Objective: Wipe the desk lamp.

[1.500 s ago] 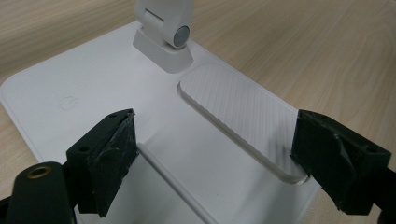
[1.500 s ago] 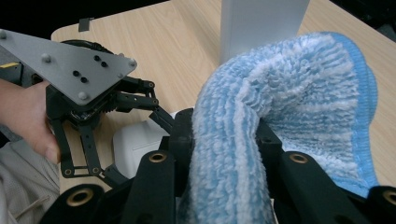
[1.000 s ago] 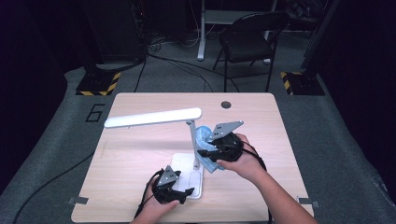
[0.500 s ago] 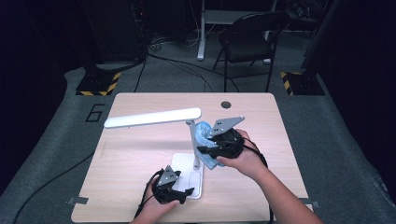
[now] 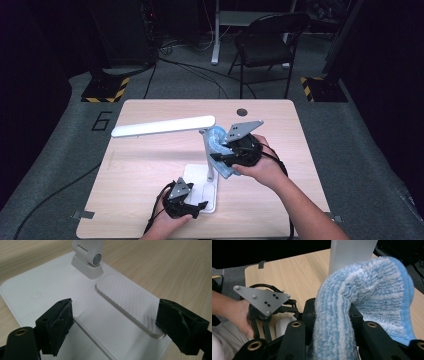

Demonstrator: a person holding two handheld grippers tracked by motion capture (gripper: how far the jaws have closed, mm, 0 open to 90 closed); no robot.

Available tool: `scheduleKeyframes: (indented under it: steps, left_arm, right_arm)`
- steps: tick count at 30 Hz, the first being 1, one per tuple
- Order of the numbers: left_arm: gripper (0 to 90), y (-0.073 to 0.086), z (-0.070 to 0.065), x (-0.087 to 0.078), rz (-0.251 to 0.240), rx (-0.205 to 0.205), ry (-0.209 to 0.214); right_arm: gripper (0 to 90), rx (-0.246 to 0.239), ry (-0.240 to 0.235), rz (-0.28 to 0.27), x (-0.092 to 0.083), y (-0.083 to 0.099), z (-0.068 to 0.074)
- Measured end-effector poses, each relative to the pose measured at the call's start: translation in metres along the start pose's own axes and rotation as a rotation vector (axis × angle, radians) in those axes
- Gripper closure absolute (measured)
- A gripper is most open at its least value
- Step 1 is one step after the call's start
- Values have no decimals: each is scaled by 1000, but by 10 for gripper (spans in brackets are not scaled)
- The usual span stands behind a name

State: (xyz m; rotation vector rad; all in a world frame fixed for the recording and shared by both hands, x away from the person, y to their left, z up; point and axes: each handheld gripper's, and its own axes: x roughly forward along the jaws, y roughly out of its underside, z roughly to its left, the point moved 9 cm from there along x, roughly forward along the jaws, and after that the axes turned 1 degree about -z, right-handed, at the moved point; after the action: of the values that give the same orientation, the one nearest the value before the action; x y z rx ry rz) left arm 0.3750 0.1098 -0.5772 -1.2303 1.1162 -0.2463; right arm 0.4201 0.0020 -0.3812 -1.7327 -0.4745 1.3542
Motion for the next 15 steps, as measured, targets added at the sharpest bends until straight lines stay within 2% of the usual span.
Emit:
scheduleKeyframes:
  steps: [10,15]
  left_arm:
    - [142,0,0,0,-2,-1,-1]
    - [142,0,0,0,-2,0,-2]
  right_arm:
    - [677,-27,20,-10,-8,-14,1]
    - [677,-25,34,-13,-12,-20,1]
